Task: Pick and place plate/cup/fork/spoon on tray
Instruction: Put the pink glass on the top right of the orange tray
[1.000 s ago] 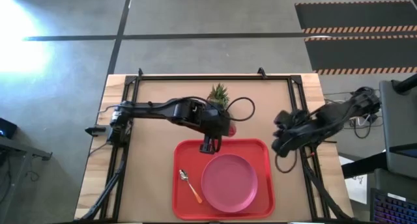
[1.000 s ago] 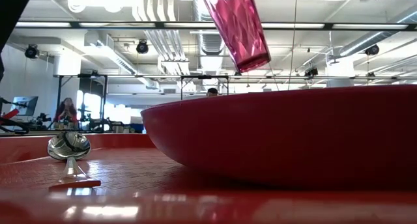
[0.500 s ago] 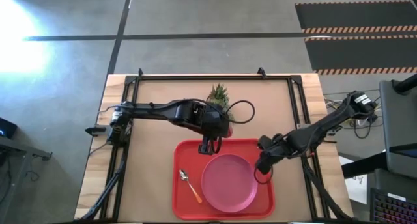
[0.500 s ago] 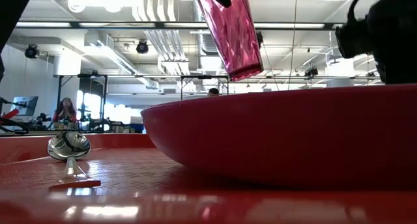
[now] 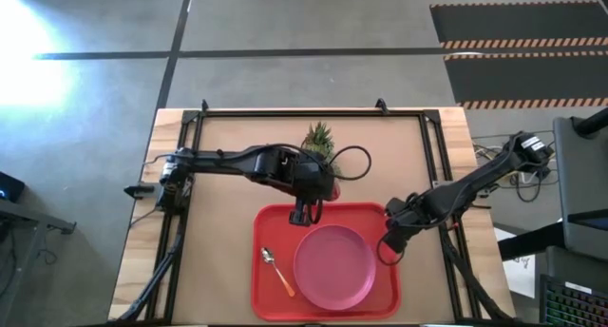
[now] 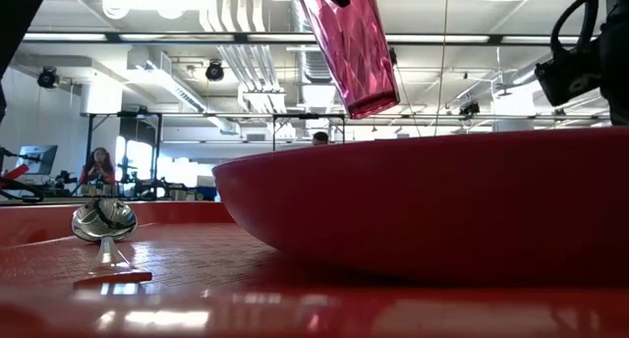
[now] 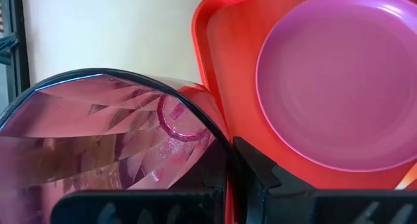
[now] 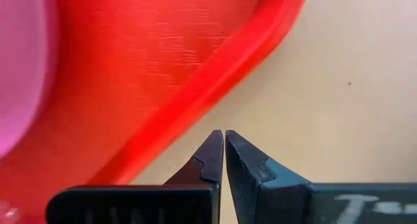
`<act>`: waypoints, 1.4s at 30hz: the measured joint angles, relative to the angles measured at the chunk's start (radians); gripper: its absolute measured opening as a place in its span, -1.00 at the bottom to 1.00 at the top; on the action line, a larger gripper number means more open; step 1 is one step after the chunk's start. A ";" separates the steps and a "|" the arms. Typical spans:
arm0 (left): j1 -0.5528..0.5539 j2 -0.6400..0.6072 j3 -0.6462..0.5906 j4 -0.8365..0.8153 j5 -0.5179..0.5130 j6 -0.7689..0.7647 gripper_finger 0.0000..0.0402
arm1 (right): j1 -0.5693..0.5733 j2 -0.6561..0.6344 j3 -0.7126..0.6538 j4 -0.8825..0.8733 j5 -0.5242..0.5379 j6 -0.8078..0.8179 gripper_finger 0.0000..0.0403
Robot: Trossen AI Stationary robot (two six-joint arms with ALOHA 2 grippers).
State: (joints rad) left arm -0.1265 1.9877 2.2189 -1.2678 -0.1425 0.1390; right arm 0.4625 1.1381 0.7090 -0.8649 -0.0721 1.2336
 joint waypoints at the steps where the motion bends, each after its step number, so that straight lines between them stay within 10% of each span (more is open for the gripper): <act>1: 0.000 0.000 0.000 0.001 0.000 0.000 -1.00 | 0.000 -0.009 0.000 0.005 0.001 0.005 -0.96; 25: 0.000 0.000 0.000 -0.017 0.019 -0.001 -1.00 | -0.001 0.150 -0.142 0.359 -0.063 0.051 -0.96; 42: 0.000 0.000 -0.025 -0.021 0.085 -0.005 -1.00 | -0.103 0.135 -0.134 0.474 0.116 -0.067 -0.96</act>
State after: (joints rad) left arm -0.1265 1.9873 2.1941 -1.2885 -0.0574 0.1337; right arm 0.3599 1.2733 0.5753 -0.3907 0.0441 1.1666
